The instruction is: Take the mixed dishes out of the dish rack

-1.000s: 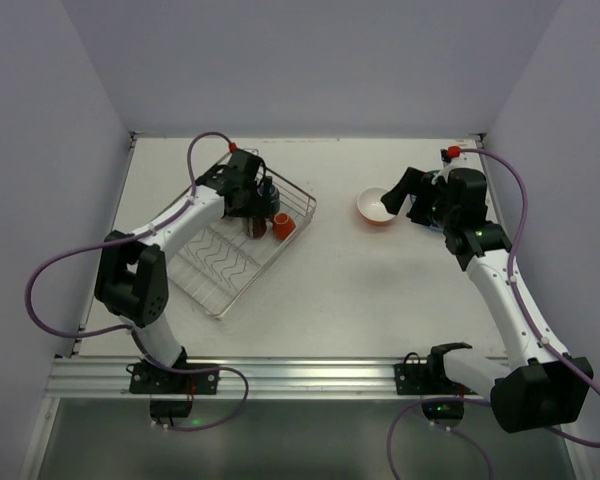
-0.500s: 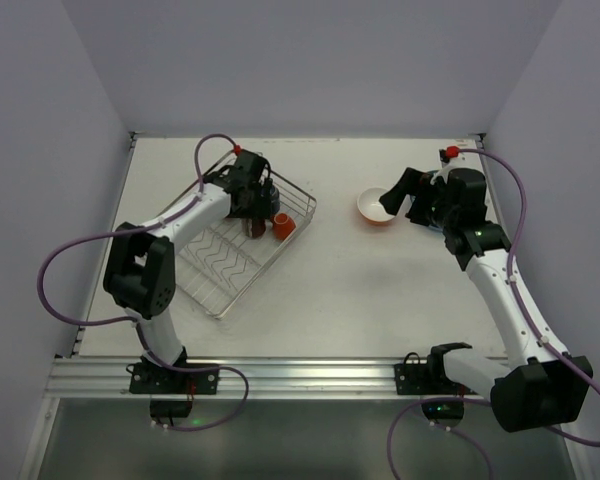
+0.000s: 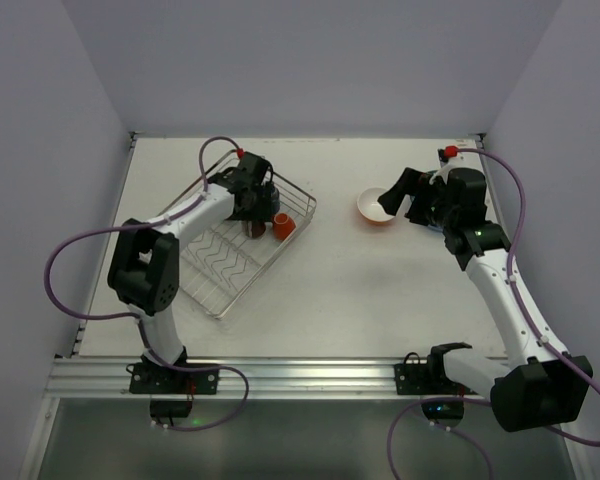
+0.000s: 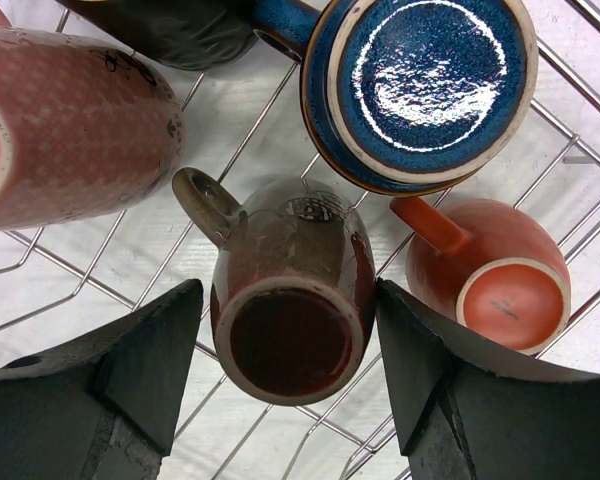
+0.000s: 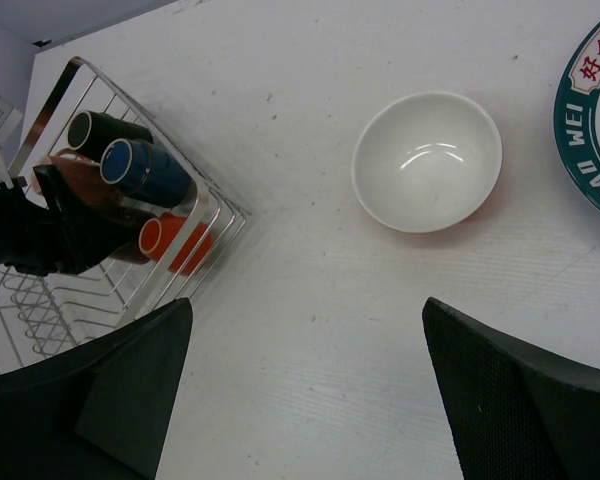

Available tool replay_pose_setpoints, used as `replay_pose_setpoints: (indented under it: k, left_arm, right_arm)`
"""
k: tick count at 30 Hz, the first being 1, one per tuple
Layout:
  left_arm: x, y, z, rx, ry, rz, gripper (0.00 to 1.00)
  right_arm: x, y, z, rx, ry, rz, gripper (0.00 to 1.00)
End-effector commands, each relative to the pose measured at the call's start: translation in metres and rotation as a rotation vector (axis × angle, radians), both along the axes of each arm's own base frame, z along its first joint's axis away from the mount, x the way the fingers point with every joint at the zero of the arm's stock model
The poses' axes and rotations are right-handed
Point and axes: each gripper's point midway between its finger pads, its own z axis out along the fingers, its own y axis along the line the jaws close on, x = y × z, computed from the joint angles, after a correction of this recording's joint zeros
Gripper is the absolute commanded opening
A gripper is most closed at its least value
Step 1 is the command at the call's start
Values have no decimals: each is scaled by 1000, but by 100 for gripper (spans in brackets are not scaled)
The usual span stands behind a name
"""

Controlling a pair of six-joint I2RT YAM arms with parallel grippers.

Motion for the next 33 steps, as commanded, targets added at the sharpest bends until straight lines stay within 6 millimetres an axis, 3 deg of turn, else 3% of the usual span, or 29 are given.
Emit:
replay_pose_setpoints:
  k: [1, 2, 9, 13, 14, 19, 28, 30, 33]
  left_arm:
    - [15, -10, 12, -25, -53, 0, 73]
    - [15, -10, 12, -26, -52, -1, 72]
    - [15, -13, 16, -42, -58, -7, 44]
    - [12, -12, 23, -55, -71, -4, 5]
    - [11, -12, 28, -60, -80, -3, 1]
    - [5, -12, 47, -88, -122, -3, 0]
    - [-12, -18, 102, -178, -238, -39, 0]
    - [-16, -20, 111, -201, -256, -51, 0]
    - [-27, -33, 142, -285, -323, -107, 0]
  right_arm:
    - [2, 3, 6, -2, -43, 26, 99]
    - [2, 2, 6, -2, -43, 26, 99]
    - [1, 3, 8, -1, -48, 29, 99]
    - [1, 3, 8, -3, -52, 28, 99]
    - [1, 3, 8, -1, -51, 28, 99]
    - [1, 3, 8, -1, -53, 31, 99]
    - [-1, 7, 9, 9, -60, 56, 99]
    - [-3, 13, 13, 21, -81, 97, 99]
    - [-12, 31, 24, 61, -142, 211, 99]
